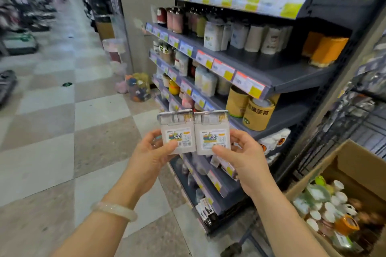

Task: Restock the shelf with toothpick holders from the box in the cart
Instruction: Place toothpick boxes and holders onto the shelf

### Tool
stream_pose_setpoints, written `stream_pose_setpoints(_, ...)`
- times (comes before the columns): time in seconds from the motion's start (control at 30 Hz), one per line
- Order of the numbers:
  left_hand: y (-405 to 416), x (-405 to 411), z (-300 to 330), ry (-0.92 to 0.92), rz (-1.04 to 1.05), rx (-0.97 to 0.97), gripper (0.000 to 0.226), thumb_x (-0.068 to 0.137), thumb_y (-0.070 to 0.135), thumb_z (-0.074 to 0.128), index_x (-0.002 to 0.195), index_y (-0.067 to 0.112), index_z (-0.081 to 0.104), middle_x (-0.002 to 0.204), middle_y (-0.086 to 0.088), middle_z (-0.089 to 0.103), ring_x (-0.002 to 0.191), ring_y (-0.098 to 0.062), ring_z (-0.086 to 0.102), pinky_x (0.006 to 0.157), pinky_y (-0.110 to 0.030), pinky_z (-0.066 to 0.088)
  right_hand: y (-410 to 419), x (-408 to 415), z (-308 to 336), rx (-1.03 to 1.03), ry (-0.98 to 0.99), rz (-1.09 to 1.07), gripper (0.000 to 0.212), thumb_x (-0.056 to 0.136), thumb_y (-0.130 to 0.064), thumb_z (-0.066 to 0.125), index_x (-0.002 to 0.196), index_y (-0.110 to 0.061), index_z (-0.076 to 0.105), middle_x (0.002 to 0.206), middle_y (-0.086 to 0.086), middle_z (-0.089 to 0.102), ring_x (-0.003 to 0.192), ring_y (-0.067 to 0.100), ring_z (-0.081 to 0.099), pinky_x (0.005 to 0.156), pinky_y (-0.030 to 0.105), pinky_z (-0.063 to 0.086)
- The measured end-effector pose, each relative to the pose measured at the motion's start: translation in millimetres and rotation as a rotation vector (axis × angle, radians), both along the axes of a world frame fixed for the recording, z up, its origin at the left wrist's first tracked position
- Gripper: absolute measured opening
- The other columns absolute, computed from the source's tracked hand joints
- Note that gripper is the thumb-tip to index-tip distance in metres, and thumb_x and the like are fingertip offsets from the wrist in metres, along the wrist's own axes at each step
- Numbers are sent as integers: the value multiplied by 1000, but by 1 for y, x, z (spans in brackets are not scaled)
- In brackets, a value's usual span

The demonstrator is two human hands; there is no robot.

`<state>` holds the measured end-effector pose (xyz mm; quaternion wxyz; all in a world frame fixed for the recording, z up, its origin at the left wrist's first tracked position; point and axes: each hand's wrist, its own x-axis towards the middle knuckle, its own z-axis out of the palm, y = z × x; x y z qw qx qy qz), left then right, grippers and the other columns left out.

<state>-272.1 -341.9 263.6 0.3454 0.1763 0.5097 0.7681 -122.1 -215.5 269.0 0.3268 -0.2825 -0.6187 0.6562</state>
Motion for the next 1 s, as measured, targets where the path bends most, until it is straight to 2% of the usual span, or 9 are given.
stream_pose_setpoints(0.13,27,-45,20,37,2,32,27,84,-7,56,102,12,55,91,-6,72,79,-17,70,66,-24,58,23,-45,22,29,40,-30,39,73,2,75,106,-15,61,100,-1,72,91,14,69,72,25,56)
stream_pose_setpoints(0.27,56,-91,40,64,-34,56,28,83,-6,57,105,12,56,96,-9,71,84,-20,70,70,-26,59,47,-85,43,68,63,-66,41,72,1,76,106,-14,59,99,-2,71,82,7,69,63,18,54)
stream_pose_setpoints(0.33,70,-110,50,88,-44,66,29,84,-6,56,108,11,55,97,-9,71,84,-19,70,70,-26,59,59,-104,54,96,79,-64,41,72,2,76,106,-12,60,98,-1,71,82,8,69,63,17,54)
stream_pose_setpoints(0.43,89,-136,60,109,-65,99,27,85,-7,54,107,10,54,94,-7,71,80,-16,71,69,-25,59,77,-127,64,120,93,-74,39,70,4,77,102,-13,61,95,-1,72,85,13,70,65,22,57)
stream_pose_setpoints(0.57,117,-162,68,120,-102,129,30,86,-8,53,110,9,53,93,-5,72,81,-16,71,68,-26,59,96,-147,75,209,37,-135,39,69,-1,79,100,-18,63,96,-3,73,87,11,69,74,24,57)
stream_pose_setpoints(0.7,148,-189,72,115,-195,167,28,85,-6,54,107,10,54,90,-3,74,82,-16,71,63,-24,57,117,-162,88,289,9,-187,39,69,-2,80,95,-22,61,92,-8,71,77,1,67,62,15,53)
stream_pose_setpoints(0.83,183,-221,75,94,-319,196,28,85,-7,53,107,9,54,92,-3,74,87,-19,71,68,-26,58,138,-183,99,363,-102,-234,43,70,-3,80,96,-29,58,96,-6,70,86,8,67,75,31,57)
stream_pose_setpoints(1.0,231,-268,78,78,-458,188,27,86,-8,53,105,11,53,93,-4,74,90,-19,70,68,-24,58,153,-220,104,425,-153,-373,44,71,-3,79,93,-34,57,97,-10,69,88,3,67,77,23,55)
